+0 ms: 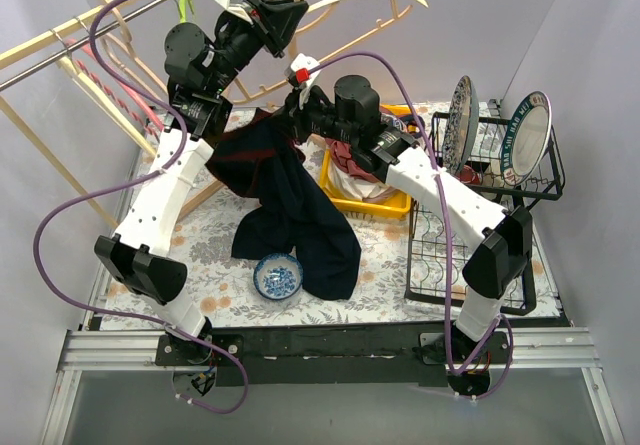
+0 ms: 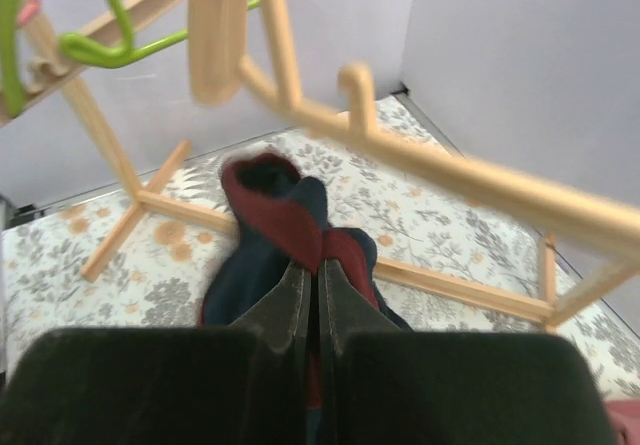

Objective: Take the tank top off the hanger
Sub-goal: Remove the tank top from the hanger, then place the tank top in the bin, then place the hanger at the clothesline.

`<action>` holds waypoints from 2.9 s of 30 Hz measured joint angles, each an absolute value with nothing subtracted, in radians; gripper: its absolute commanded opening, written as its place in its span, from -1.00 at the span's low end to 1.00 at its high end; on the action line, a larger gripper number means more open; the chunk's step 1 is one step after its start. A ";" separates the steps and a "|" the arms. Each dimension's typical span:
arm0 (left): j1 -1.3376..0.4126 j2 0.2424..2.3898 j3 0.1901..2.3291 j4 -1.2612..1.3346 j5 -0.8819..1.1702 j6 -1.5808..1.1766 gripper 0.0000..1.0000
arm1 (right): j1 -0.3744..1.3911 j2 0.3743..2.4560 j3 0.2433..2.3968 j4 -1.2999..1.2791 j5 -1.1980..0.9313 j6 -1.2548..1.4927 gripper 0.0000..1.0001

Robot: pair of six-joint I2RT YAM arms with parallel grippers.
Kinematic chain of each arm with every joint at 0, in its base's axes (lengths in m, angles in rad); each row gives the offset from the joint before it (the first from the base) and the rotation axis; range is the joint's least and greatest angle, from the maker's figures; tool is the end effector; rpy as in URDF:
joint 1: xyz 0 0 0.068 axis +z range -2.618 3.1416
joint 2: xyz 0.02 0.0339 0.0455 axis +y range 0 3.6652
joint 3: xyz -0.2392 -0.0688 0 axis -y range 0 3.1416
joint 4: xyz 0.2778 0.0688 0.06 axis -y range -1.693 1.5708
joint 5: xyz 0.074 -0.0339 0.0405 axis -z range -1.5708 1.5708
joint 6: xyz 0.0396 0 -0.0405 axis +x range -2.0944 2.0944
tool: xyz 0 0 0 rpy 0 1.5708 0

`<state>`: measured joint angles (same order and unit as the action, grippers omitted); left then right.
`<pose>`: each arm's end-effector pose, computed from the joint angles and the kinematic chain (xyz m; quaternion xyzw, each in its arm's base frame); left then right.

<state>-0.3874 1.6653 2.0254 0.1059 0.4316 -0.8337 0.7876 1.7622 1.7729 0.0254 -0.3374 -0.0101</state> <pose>0.3453 -0.1588 0.5551 0.0643 0.5402 -0.5688 0.6169 0.3110 0.3309 0.4153 -0.3771 0.5837 0.3768 0.6124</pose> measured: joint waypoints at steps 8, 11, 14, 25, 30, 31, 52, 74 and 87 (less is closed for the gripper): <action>-0.387 1.665 2.028 0.214 0.330 -1.081 -1.00 | 0.773 1.730 1.752 -0.003 -0.130 -0.007 -0.97; -0.385 1.663 2.116 0.217 0.316 -1.163 -1.00 | 0.766 1.673 1.729 -0.012 -0.062 -0.008 -0.97; -0.383 1.635 2.169 0.218 0.294 -1.225 -1.00 | 0.761 1.543 1.633 0.004 0.005 -0.012 -0.97; -0.382 1.443 2.195 0.164 0.238 -1.320 -1.00 | 0.738 1.374 1.616 0.161 0.141 -0.090 -0.97; -0.382 1.331 2.193 0.113 0.233 -1.308 -1.00 | 0.642 1.518 1.842 0.175 0.115 -0.112 -0.97; -0.382 1.306 2.188 0.109 0.235 -1.304 -1.00 | 0.615 1.551 1.893 0.175 0.104 -0.112 -0.97; -0.382 1.037 2.011 -0.017 0.363 -1.171 -1.00 | 0.443 1.808 2.035 0.465 -0.054 -0.162 -0.97; -0.382 1.008 1.956 -0.220 0.522 -1.066 -1.00 | 0.505 1.723 1.610 -0.128 0.028 -0.093 0.71; -0.382 1.002 1.912 -0.401 0.561 -0.963 -1.00 | 0.452 1.554 2.088 -0.463 -0.101 -0.069 0.84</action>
